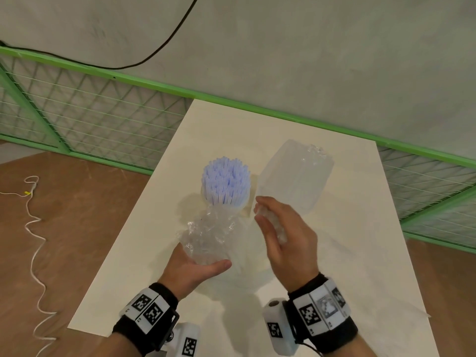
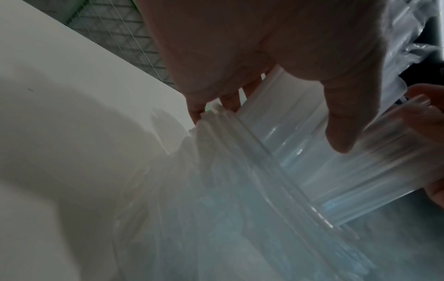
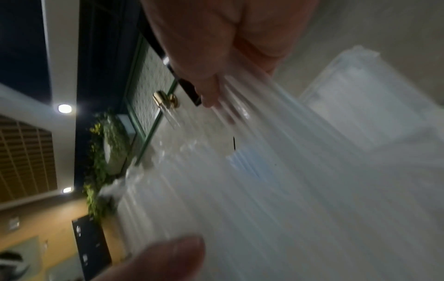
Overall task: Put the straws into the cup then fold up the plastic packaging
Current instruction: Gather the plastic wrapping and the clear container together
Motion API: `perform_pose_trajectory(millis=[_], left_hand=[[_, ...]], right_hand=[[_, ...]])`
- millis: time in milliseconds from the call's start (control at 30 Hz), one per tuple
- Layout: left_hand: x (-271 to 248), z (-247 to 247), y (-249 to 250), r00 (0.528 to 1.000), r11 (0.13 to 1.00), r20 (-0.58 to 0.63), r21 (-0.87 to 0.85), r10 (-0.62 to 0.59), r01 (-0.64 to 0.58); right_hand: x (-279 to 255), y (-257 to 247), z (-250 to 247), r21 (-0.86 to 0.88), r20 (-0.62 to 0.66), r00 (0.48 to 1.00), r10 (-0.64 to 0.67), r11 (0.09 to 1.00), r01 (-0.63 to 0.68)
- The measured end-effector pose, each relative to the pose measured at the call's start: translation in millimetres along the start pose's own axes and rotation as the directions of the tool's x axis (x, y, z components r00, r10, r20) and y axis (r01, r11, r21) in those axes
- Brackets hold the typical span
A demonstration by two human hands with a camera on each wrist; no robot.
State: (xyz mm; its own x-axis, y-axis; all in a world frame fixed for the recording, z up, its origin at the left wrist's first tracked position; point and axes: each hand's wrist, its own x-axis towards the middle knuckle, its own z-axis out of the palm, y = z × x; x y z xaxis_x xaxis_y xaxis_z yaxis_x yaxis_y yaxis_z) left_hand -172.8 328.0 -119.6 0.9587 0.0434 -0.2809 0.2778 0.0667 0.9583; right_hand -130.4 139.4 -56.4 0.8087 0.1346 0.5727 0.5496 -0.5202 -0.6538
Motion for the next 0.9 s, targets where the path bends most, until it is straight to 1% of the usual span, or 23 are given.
perform_pose_trajectory(millis=[67, 167, 267, 333, 400, 533, 600, 667, 700, 733, 767, 833, 900], left_hand=[[0, 0, -1, 1.0, 1.0, 0.002, 0.008, -0.017, 0.017], [0, 0, 1, 1.0, 0.999, 0.0, 0.03, -0.025, 0.025], [1, -1, 0, 0.999, 0.999, 0.013, 0.037, -0.032, 0.032], [1, -1, 1, 0.999, 0.998, 0.01, 0.043, -0.036, 0.036], [2, -2, 1, 0.999, 0.998, 0.012, 0.05, -0.032, 0.032], [3, -2, 2, 0.999, 0.998, 0.01, 0.048, -0.032, 0.031], [3, -2, 3, 1.0, 0.998, 0.008, 0.052, -0.025, 0.025], [3, -2, 4, 1.0, 0.998, 0.011, 0.063, -0.024, 0.023], [3, -2, 4, 1.0, 0.997, 0.007, 0.072, -0.031, 0.03], [4, -3, 5, 0.999, 0.996, -0.001, 0.081, -0.04, 0.04], [4, -3, 5, 0.999, 0.995, -0.008, 0.087, -0.048, 0.048], [4, -4, 6, 0.998, 0.994, -0.01, 0.093, -0.056, 0.057], [3, -3, 5, 0.998, 0.994, -0.002, 0.095, -0.061, 0.061]], right_hand=[[11, -1, -8, 0.015, -0.036, 0.999, -0.016, 1.0, 0.017], [21, -2, -17, 0.03, -0.108, 0.993, 0.046, 0.999, -0.043], [33, 0, -33, 0.161, -0.181, 0.973, 0.144, 0.98, -0.115], [44, -3, -46, 0.26, -0.225, 0.957, 0.184, 0.958, -0.123], [58, -10, -63, 0.317, -0.279, 0.944, 0.175, 0.945, -0.081], [95, -12, -109, 0.345, -0.422, 0.901, 0.102, 0.937, 0.055], [118, -4, -129, 0.327, -0.416, 0.906, 0.081, 0.943, 0.065], [136, 9, -133, 0.391, -0.459, 0.881, 0.112, 0.916, 0.088], [143, 15, -129, 0.385, -0.484, 0.867, 0.117, 0.918, 0.091], [148, 23, -123, 0.369, -0.48, 0.869, 0.12, 0.926, 0.076], [152, 33, -114, 0.356, -0.441, 0.889, 0.124, 0.933, 0.047], [155, 56, -96, 0.34, -0.298, 0.942, 0.153, 0.939, -0.046], [151, 76, -80, 0.312, -0.152, 0.97, 0.188, 0.941, -0.134]])
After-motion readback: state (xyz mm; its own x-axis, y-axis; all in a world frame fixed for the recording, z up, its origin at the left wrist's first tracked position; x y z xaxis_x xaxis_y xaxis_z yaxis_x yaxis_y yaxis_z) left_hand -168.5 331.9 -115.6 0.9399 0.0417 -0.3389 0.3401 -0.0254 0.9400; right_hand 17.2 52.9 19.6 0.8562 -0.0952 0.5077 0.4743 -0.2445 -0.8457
